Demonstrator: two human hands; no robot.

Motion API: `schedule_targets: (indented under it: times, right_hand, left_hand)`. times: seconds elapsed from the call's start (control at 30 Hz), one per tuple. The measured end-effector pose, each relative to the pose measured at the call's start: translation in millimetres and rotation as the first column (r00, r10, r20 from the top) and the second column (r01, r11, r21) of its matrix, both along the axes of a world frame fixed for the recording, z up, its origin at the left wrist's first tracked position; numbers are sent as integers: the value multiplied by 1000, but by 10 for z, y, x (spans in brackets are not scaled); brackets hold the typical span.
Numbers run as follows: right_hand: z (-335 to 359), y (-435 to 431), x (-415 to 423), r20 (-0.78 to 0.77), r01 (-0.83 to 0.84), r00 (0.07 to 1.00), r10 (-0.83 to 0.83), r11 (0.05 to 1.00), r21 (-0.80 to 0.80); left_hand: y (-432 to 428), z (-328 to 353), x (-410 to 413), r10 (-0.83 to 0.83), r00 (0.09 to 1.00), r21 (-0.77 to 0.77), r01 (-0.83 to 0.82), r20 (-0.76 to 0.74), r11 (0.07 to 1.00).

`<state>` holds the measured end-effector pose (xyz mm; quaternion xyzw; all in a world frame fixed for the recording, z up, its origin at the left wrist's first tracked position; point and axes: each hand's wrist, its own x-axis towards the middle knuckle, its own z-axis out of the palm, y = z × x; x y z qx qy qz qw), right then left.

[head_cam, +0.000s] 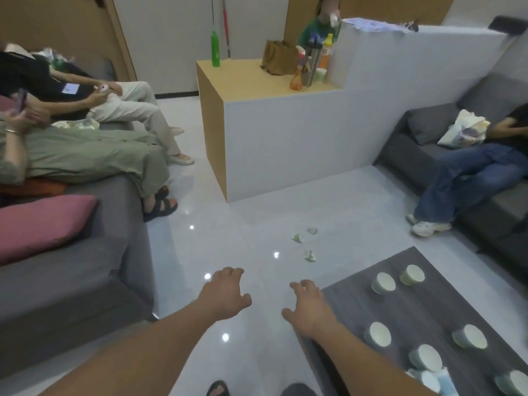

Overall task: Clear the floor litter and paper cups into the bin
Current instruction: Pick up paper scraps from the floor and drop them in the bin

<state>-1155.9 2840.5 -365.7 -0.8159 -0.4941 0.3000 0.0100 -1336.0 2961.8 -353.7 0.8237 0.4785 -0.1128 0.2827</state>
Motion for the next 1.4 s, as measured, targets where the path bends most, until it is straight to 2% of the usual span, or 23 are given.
schedule_targets:
  times: [0.17,0.53,0.77,0.9,1.17,1.27,1.4]
  right_hand:
    - [-125,738,427,-41,56,998,-57,998,-14]
    - [-419,2318,2186,-65,160,984,-167,982,-102]
    - [-480,2859,3007,-87,279,953,-290,953,-120]
    - [-697,3156,3415,-99,376,911,-400,906,-195]
    - [-1612,3890,4168,-149,598,732,-665,732,-327]
    - [-2281,4100,4415,-165,665,645,-747,654,-361]
    - [-3541,4134,4693,-150,719,561,-814,569,-398]
  left_hand:
    - [868,-37,509,-56,997,-26,55,-48,998]
    - [2578,-86,2313,-158,983,-74,151,-98,986]
    - [3380,-198,3422,-269,959,-156,253,-90,955]
    - [3895,-465,4048,-376,922,-213,349,-98,913]
    - [4861,-1357,5217,-566,807,-377,478,-166,793]
    - [5053,-2013,5563,-599,778,-418,488,-189,766]
    - [5026,-3235,5977,-644,737,-445,516,-205,732]
